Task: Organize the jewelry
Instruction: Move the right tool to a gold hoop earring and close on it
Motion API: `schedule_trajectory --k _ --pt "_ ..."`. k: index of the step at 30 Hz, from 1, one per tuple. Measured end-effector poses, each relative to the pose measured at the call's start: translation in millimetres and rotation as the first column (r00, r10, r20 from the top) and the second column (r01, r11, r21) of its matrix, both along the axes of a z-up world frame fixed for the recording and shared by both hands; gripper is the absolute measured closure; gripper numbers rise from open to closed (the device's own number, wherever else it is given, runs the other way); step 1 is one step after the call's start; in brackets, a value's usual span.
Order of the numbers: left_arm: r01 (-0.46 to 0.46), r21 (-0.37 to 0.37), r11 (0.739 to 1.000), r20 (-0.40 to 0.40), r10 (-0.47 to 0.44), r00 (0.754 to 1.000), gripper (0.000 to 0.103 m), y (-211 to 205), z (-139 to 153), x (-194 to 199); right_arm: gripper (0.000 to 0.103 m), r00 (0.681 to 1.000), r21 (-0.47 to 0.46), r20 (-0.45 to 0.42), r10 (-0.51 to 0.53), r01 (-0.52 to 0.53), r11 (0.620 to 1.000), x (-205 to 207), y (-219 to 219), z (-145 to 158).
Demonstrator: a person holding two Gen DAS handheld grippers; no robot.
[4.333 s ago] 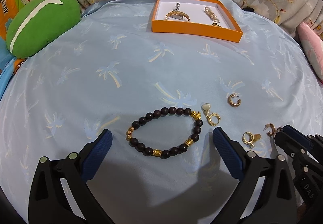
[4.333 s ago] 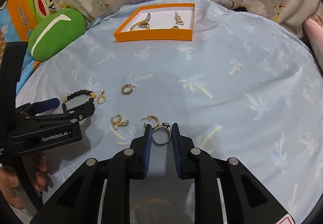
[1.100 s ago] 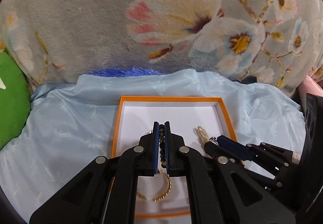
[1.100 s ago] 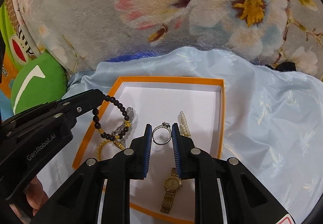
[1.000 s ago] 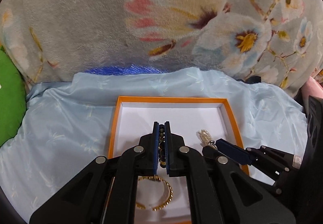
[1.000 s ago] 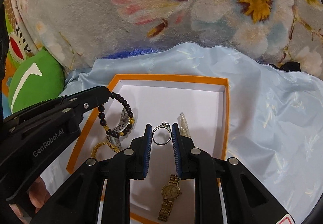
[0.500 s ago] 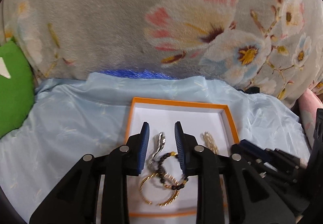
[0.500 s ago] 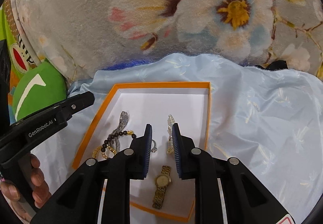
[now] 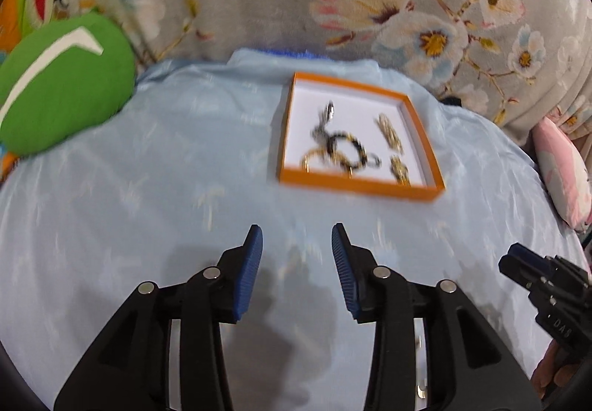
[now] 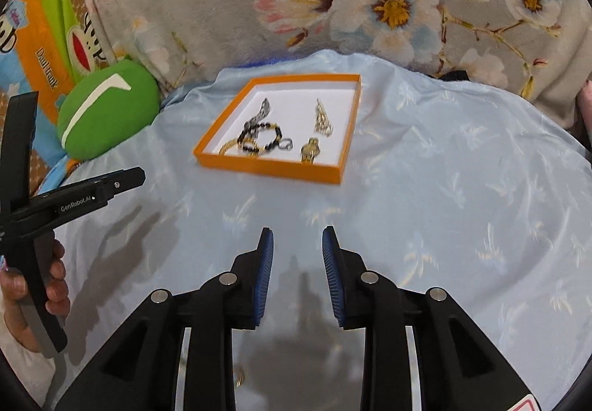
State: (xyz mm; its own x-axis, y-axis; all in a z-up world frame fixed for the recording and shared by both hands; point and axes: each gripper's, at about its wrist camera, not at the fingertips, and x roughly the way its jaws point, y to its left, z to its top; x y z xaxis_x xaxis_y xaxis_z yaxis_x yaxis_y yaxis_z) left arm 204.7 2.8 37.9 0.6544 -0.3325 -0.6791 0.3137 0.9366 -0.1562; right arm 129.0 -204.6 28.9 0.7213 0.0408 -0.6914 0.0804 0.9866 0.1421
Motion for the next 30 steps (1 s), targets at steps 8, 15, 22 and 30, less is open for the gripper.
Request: schedule_trajectory --k 8,15,22,30 --pt "-0.01 0.005 1.0 -0.074 0.01 0.997 0.065 9 -34 -61 0.076 0.998 0.043 -0.062 0.021 -0.018 0.999 -50 33 -28" --pt "0.017 0.017 1.0 -0.077 -0.016 0.997 0.065 3 -43 -86 0.076 0.995 0.048 -0.1 0.026 -0.021 0.999 -54 45 -44" --pt "0.034 0.015 0.999 -0.065 -0.033 0.997 0.059 0 -45 -91 0.076 0.994 0.06 -0.109 0.011 -0.004 0.998 -49 44 -46" --pt "0.025 0.004 1.0 -0.07 -0.025 0.997 0.054 1 -46 -90 0.076 0.994 0.059 -0.087 0.061 -0.056 0.997 -49 61 -43"
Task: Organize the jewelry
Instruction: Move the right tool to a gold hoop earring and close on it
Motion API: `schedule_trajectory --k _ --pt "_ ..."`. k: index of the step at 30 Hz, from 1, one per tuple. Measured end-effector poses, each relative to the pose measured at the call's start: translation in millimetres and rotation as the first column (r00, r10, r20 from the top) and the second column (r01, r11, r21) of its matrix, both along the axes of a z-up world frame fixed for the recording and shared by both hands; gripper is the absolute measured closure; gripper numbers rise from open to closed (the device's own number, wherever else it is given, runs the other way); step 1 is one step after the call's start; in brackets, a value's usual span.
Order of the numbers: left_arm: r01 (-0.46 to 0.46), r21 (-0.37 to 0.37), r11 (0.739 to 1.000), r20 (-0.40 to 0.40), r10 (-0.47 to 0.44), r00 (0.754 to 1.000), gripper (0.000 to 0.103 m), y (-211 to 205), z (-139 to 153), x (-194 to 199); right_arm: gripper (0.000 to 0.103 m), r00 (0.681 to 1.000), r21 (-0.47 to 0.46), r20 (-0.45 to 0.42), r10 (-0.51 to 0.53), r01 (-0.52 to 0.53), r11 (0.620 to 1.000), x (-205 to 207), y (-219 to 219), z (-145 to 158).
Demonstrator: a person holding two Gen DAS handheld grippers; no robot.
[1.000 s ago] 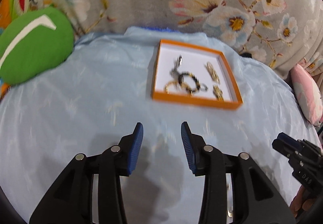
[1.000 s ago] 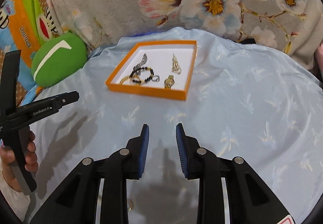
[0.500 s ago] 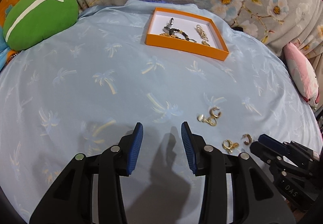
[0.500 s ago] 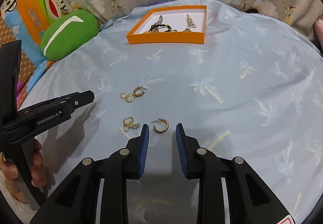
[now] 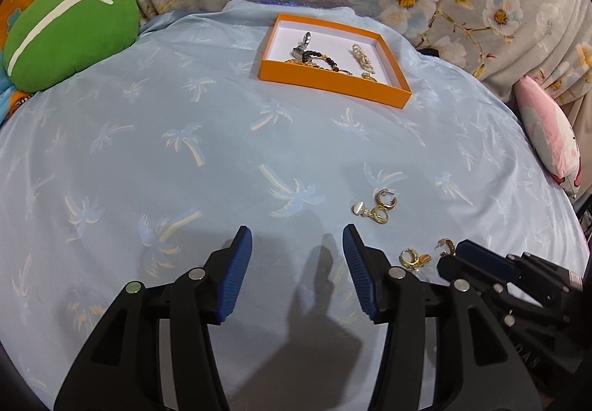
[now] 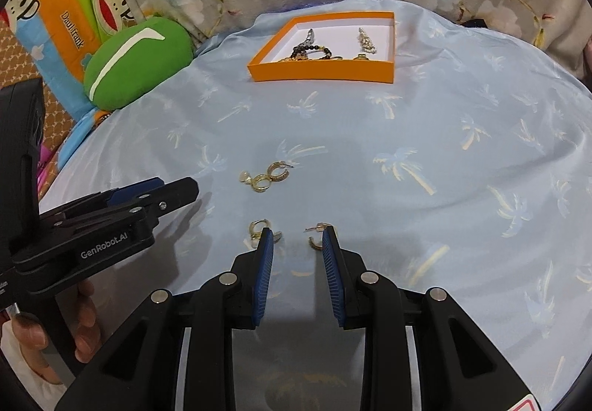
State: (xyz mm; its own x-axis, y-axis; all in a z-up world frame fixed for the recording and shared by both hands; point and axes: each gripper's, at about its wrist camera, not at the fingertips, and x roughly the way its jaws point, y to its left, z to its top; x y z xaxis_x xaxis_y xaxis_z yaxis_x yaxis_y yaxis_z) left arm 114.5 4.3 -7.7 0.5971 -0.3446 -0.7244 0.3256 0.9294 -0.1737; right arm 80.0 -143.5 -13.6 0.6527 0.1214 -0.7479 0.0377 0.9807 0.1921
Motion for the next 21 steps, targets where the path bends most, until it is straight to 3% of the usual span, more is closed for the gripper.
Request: schedule_trajectory --k 7,16,21 --pt "0.002 -0.001 1.0 -0.004 -0.002 1.0 0.054 0 -1 0 0.076 0.996 0.031 -0.027 -0.086 0.087 0.996 -1 -18 -4" --pt "0.009 0.002 1.0 -0.005 -0.009 1.0 0.052 -2 -2 0 0.075 0.997 -0.005 -0.039 -0.06 0.06 0.998 6 -9 -5" --pt "0.011 0.003 1.0 -0.007 -0.011 1.0 0.051 -2 -3 0 0.087 0.995 -0.052 -0.047 -0.089 0.086 0.995 10 -8 -5"
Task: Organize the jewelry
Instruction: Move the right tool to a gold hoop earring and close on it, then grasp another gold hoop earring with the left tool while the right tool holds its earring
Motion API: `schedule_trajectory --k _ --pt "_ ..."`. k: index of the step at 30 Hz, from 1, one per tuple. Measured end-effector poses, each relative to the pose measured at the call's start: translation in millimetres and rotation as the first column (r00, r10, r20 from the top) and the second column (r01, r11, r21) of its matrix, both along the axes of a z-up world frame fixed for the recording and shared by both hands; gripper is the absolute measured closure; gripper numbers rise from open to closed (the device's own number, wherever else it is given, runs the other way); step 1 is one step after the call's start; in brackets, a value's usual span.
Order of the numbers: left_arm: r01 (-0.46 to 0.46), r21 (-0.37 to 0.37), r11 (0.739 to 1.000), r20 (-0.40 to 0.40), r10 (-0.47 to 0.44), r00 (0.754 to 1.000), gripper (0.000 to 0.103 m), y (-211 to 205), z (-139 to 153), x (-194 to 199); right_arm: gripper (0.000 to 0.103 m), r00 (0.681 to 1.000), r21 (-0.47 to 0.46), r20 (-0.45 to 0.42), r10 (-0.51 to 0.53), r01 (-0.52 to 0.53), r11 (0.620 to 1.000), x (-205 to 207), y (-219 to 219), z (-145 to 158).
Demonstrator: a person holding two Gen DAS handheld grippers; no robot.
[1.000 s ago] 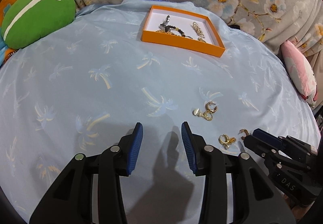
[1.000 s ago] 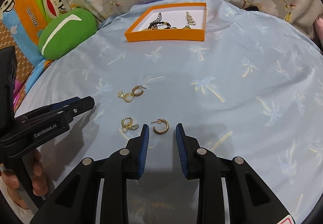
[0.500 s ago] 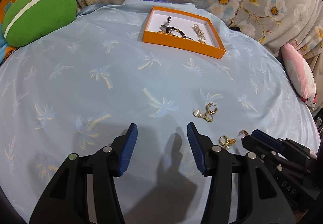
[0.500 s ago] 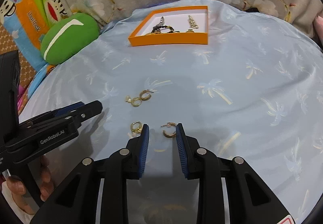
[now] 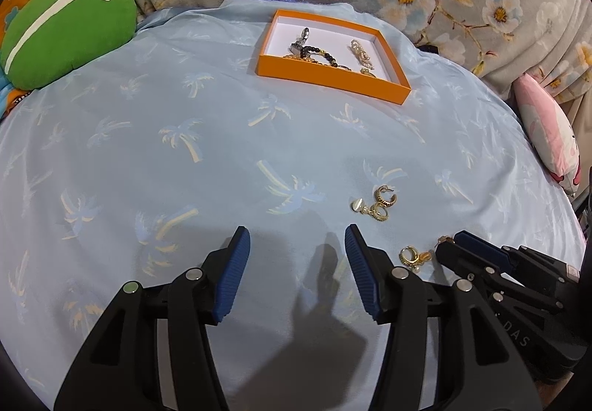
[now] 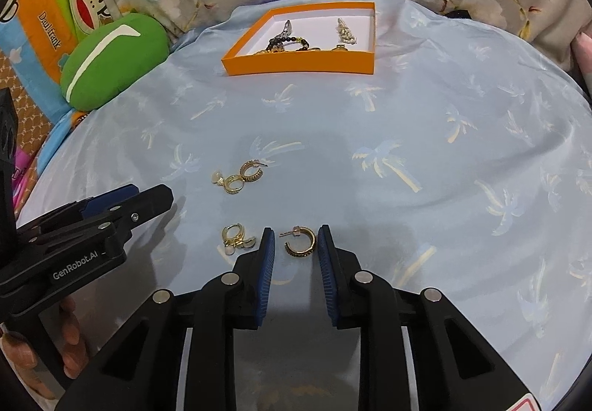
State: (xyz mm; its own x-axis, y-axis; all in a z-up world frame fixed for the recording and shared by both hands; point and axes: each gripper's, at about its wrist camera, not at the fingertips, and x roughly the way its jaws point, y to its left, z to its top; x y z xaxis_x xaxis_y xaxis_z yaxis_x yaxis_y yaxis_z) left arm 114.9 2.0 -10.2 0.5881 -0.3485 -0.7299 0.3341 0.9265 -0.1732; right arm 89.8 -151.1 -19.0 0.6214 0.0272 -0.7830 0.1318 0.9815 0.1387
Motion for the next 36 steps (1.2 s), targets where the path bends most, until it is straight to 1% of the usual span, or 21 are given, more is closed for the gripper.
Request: schedule_trajectory --k 4,6,11,14,17,19,20,21,23,25,26,27,28,36 --pt "0.006 0.007 1.0 0.009 -0.006 1.0 0.048 -3 1 -1 0.088 1.0 0.022 0.008 -0.026 0.026 0.999 -4 -7 0" --pt "0.022 0.012 1.0 0.024 -0.023 0.999 0.047 -7 3 -3 0.088 0.999 0.034 0.014 -0.041 0.04 0.999 -6 -13 1" --pt "0.079 0.005 0.997 0.027 -0.079 0.996 0.046 -30 10 2 0.088 0.998 0.064 0.027 -0.057 0.055 0.996 -14 -25 3" --pt "0.12 0.043 0.992 0.038 -0.122 0.992 0.046 -54 9 9 0.088 0.997 0.081 0.028 -0.07 0.067 0.994 -17 -31 2" --pt "0.149 0.067 0.986 0.012 -0.151 0.989 0.047 -71 2 17 0.087 0.996 0.098 0.029 -0.08 0.077 0.992 -18 -37 2" --pt "0.156 0.087 0.984 0.0 -0.157 0.988 0.049 -79 -4 23 0.087 0.996 0.108 0.032 -0.087 0.083 0.991 -18 -40 2" --pt "0.158 0.097 0.983 0.008 -0.159 0.987 0.051 -81 -3 23 0.087 0.995 0.111 0.033 -0.089 0.085 0.99 -18 -41 2" --pt "0.166 0.096 0.981 0.009 -0.168 0.986 0.057 -83 -3 24 0.087 0.995 0.113 0.035 -0.091 0.086 0.99 -19 -41 2" --pt "0.165 0.119 0.979 0.013 -0.168 0.986 0.06 -87 -4 24 0.087 0.995 0.118 0.035 -0.092 0.087 0.989 -18 -42 1" --pt "0.166 0.127 0.978 0.015 -0.169 0.986 0.073 -88 -4 25 0.087 0.995 0.125 0.035 -0.094 0.089 0.988 -17 -43 1" --pt "0.167 0.124 0.978 0.015 -0.17 0.985 0.076 -88 -4 24 0.087 0.995 0.128 0.035 -0.095 0.09 0.988 -17 -44 1" --pt "0.17 0.118 0.978 0.012 -0.172 0.985 0.085 -89 -4 25 0.087 0.995 0.131 0.034 -0.095 0.09 0.987 -17 -45 1" --pt "0.167 0.112 0.98 0.01 -0.169 0.986 0.087 -88 -4 26 0.087 0.995 0.131 0.033 -0.095 0.089 0.987 -17 -45 1" --pt "0.166 0.078 0.983 0.009 -0.167 0.986 0.087 -83 -3 26 0.087 0.995 0.138 0.033 -0.098 0.093 0.986 -17 -45 1"
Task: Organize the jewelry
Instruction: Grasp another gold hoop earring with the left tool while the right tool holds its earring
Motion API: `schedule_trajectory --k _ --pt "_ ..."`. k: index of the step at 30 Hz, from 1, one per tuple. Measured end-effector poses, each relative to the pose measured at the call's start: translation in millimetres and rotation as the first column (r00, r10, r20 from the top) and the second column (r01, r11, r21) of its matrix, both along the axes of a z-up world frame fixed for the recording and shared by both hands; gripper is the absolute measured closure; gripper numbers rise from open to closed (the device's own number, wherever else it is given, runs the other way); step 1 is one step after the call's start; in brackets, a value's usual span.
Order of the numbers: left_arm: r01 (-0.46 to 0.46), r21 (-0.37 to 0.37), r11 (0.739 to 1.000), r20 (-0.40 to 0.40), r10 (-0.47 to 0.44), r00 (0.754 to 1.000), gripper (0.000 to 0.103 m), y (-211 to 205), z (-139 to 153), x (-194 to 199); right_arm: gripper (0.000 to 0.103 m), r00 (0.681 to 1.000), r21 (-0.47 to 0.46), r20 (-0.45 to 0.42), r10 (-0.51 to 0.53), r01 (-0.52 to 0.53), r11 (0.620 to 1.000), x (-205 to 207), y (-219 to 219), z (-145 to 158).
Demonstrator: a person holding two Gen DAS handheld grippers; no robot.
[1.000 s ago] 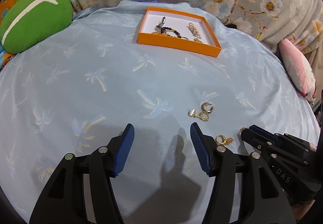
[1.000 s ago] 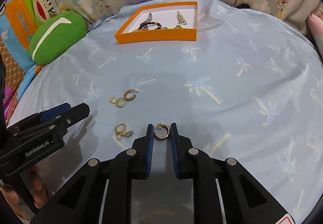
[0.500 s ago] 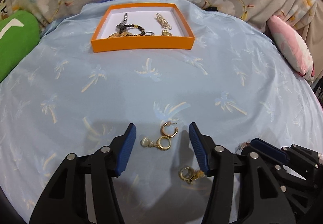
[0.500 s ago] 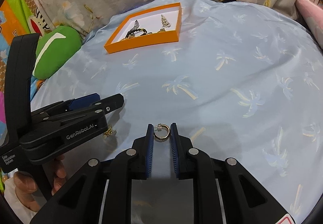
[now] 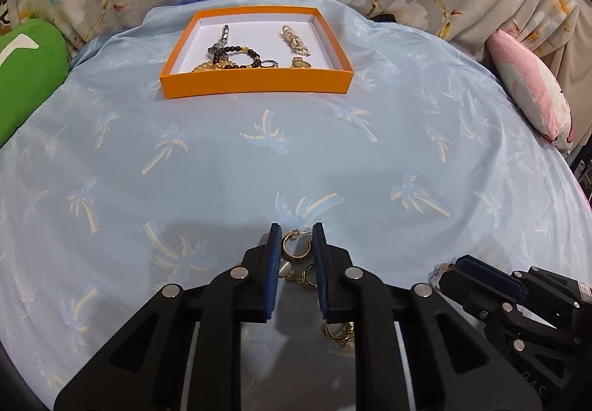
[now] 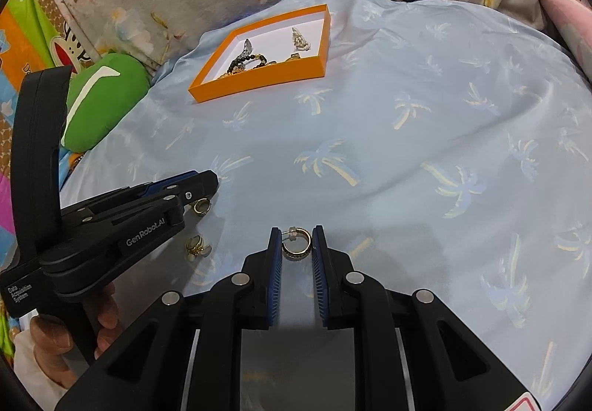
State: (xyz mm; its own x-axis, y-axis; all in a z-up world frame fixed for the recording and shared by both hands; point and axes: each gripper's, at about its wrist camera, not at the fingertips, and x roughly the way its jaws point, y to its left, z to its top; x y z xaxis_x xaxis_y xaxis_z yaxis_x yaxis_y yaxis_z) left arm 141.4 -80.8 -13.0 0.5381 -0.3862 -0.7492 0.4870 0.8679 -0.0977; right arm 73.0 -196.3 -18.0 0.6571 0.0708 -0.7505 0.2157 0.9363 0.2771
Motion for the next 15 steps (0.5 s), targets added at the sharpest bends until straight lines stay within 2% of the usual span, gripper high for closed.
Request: schedule_trajectory --k 6,15 --pt "-0.022 -0.015 1.0 0.034 0.022 0.999 0.087 9 6 -6 0.087 1.0 0.003 0.005 0.001 -0.001 1.0 1 0 1" --pt "-0.069 -0.074 0.995 0.038 0.072 0.997 0.087 34 23 -6 0.087 0.999 0.002 0.03 0.011 -0.011 1.0 5 -3 11"
